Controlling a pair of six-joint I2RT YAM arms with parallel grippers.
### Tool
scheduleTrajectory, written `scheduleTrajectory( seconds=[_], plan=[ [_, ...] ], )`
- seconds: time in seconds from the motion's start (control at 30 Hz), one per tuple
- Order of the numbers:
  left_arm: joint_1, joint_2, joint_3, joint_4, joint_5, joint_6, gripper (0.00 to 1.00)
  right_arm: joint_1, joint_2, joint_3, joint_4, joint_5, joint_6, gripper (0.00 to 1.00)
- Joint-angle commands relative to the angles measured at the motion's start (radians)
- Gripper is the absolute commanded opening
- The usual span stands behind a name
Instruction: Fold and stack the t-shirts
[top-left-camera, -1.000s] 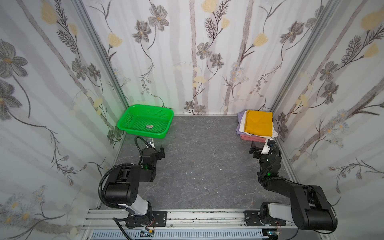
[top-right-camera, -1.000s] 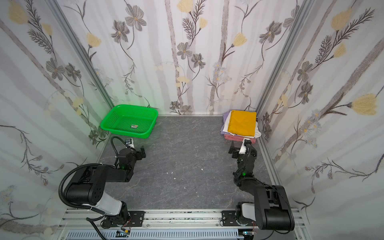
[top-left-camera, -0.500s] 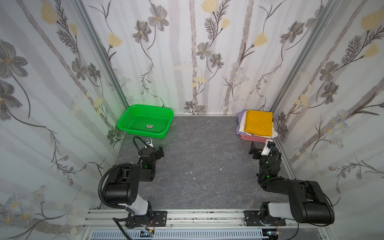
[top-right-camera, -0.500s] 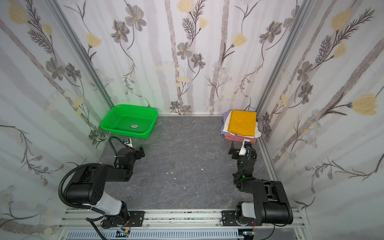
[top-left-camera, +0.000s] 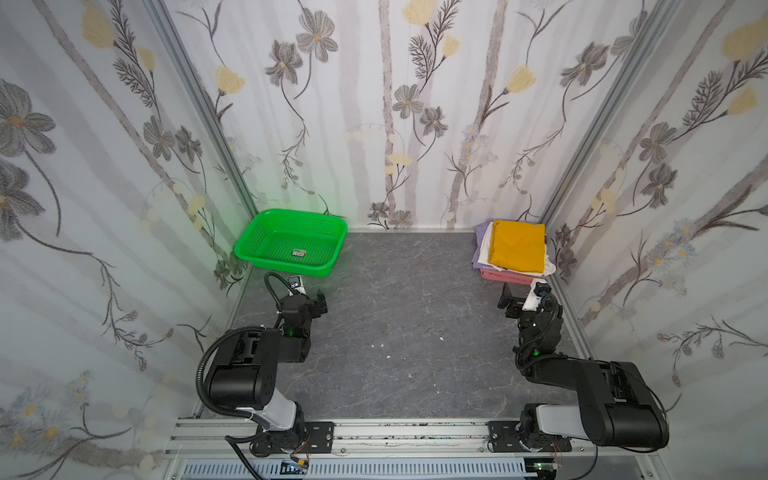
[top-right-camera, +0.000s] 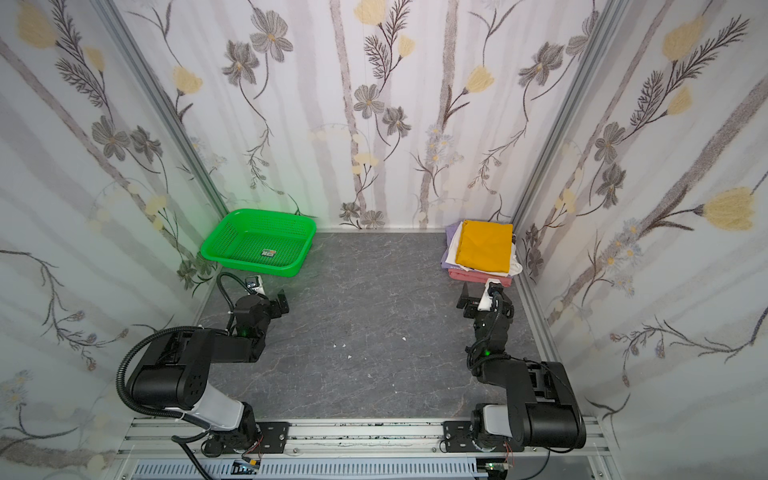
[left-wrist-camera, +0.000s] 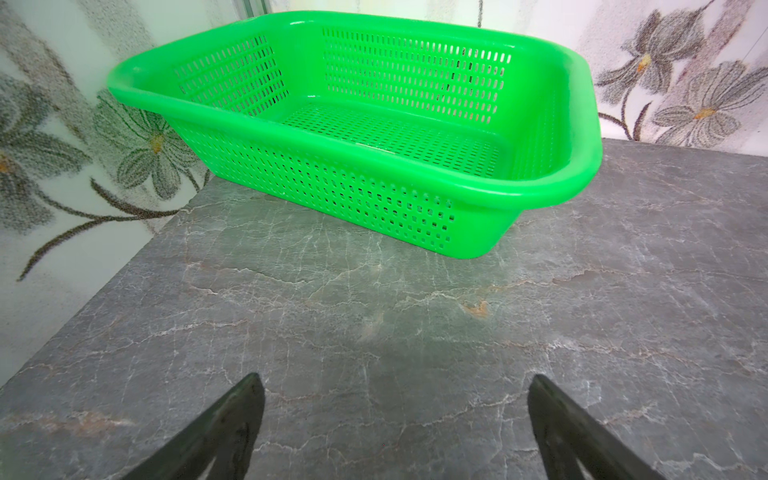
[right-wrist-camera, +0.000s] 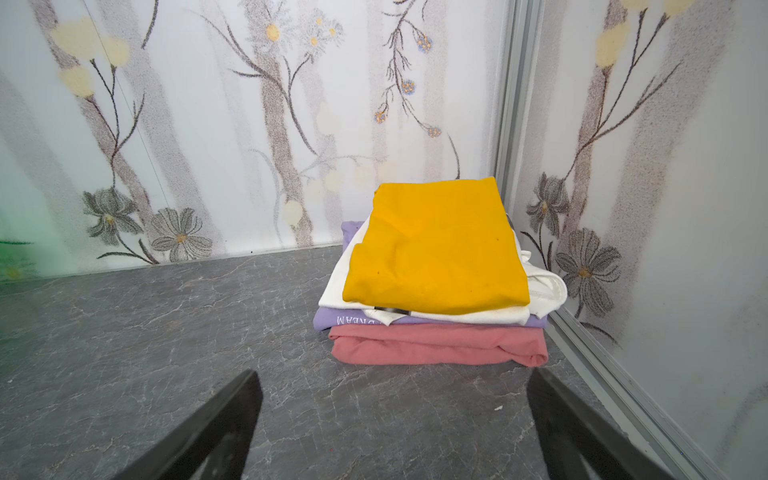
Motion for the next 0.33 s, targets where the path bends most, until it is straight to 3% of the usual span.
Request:
scheduleTrajectory(
  seconds=[0.0,0.3],
  plan=[
    [0.002,-0.002,0.007,0.016,0.002,-0.006,1.00,-0.002,0.002,0.007,0.048,-0.011,-0.003,1.00],
    [0.005,-0.001,0.005,0.014,0.010,-0.007,1.00,-0.005,0.004,0.008,0.046,-0.015,0.001,1.00]
  ],
)
